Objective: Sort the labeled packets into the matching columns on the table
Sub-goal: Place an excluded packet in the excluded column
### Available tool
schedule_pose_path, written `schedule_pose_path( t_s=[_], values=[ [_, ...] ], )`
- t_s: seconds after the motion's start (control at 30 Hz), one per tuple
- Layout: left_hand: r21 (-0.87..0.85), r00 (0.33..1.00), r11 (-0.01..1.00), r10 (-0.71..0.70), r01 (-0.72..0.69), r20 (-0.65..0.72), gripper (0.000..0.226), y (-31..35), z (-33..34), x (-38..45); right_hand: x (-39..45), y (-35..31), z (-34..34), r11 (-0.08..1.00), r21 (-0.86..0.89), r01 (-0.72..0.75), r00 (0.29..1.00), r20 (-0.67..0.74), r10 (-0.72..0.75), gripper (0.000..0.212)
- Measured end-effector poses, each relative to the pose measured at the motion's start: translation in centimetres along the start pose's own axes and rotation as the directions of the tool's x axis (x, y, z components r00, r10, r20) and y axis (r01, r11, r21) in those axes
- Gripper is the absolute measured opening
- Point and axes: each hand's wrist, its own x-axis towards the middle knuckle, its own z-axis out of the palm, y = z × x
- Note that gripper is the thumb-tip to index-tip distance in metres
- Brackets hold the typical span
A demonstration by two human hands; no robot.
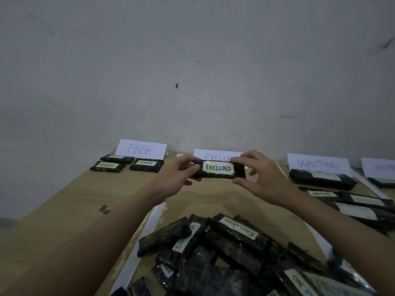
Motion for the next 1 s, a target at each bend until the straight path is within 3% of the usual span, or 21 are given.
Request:
schedule_pose_path(
  t_s=[0.1, 0.2, 0.3, 0.4, 0.5, 0.6, 0.77, 0.87, 1.0],
  values=[
    [-0.003, 1.0, 1.0, 0.022, -0.022, 0.01, 0.022, 0.7, 1.0, 0.3, -1.1, -0.1, -1.1, 0.997, -0.075, 0.017, 0.997, -0.075, -0.022, 0.045],
    [0.007, 0.999, 0.999, 0.048, -0.048, 0.026, 0.02, 1.2, 2.2, 0.4, -1.7, -0.2, -1.3, 0.962, -0.261, 0.083, 0.988, -0.101, -0.112, 0.046],
    [0.012, 0.997, 0.998, 0.064, -0.065, 0.05, 0.017, 0.9, 3.5, 0.3, -2.1, 0.1, -1.1, 0.916, -0.376, 0.141, 0.983, -0.06, -0.176, 0.047],
    [0.121, 0.996, 0.991, 0.055, -0.063, 0.07, 0.019, -0.3, 3.9, 0.2, -2.6, 1.0, -0.6, 0.921, -0.353, 0.164, 0.986, 0.029, -0.164, 0.045],
    [0.356, 0.994, 0.93, 0.06, -0.088, 0.087, 0.024, -2.0, 3.6, 0.5, -2.4, 2.3, 0.0, 0.937, -0.314, 0.154, 0.985, 0.127, -0.119, 0.041],
    [0.498, 0.992, 0.861, 0.045, -0.098, 0.117, 0.033, -3.2, 3.3, 1.2, -1.1, 4.0, 0.7, 0.947, -0.318, 0.033, 0.989, 0.148, 0.016, 0.04],
    [0.76, 0.962, 0.609, 0.017, -0.226, 0.273, 0.042, -4.3, 3.2, 3.7, 2.0, 8.4, 2.6, 0.91, -0.38, -0.168, 0.941, 0.214, 0.263, 0.04],
    [0.805, 0.941, 0.506, 0.041, -0.31, 0.337, 0.043, -4.8, 3.9, 5.6, 3.9, 10.7, 4.1, 0.893, -0.385, -0.234, 0.915, 0.223, 0.336, 0.034],
    [0.788, 0.926, 0.507, 0.063, -0.35, 0.371, 0.043, -5.6, 4.9, 7.4, 5.6, 12.4, 6.1, 0.887, -0.334, -0.32, 0.885, 0.228, 0.405, 0.031]
  ],
)
